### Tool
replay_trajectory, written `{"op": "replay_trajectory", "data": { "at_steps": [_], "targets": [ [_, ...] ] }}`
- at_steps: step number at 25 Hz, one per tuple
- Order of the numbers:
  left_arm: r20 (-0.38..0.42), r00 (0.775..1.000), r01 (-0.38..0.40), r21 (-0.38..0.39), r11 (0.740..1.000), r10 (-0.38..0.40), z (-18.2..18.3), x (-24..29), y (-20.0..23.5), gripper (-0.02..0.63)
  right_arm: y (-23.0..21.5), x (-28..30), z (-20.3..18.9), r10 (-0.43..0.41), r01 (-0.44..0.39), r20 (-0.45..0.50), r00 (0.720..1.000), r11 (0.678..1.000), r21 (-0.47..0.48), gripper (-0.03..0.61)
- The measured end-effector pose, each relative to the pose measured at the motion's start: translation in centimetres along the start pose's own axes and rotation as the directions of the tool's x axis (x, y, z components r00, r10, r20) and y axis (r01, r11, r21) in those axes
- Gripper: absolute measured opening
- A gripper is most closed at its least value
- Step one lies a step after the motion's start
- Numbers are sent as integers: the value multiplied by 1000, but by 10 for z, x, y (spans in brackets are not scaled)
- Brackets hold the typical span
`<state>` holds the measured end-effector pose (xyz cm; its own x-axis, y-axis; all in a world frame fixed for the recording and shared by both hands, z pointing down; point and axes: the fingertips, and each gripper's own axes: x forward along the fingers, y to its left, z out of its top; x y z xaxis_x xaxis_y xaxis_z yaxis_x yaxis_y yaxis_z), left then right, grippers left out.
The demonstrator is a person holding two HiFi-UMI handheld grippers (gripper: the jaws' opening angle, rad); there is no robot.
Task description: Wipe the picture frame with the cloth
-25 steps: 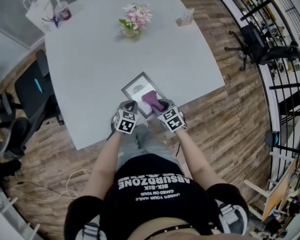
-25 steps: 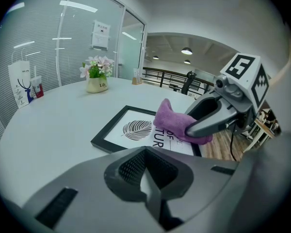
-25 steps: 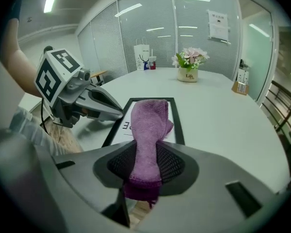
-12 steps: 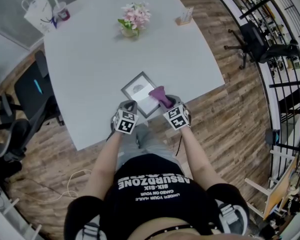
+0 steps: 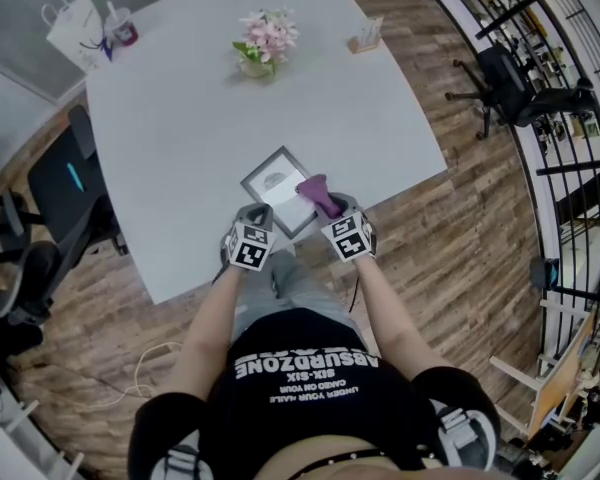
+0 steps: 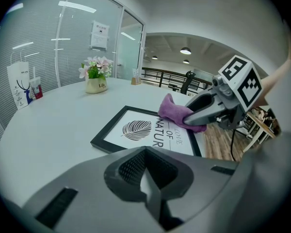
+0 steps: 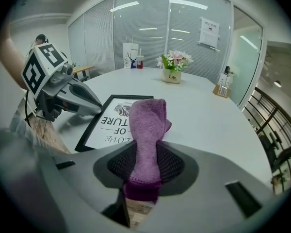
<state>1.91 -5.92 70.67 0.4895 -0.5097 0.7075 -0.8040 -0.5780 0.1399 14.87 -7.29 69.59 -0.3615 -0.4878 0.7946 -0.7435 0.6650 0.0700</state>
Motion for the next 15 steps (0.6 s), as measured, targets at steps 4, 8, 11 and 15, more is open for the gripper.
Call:
{"op": "replay_trajectory", "data": {
  "at_steps": [4,8,11,15],
  "targets": [
    [11,1000,-3,11,1000,3,1,2,1,15,0,1,0,-6,6,0,1000,1000,0,132],
    [13,1000,-1,12,1000,1,1,1,1,15,1,1,0,-6,6,-1,1000,1000,3,132],
    [11,1000,-2,11,1000,2,0,1,2,15,1,1,0,-6,6,-2,1000,1000,2,132],
    [2,1000,0,12,1000,0,0,2,2,15,0,1,1,-5,5,-1,1000,1000,1,132]
  ]
}}
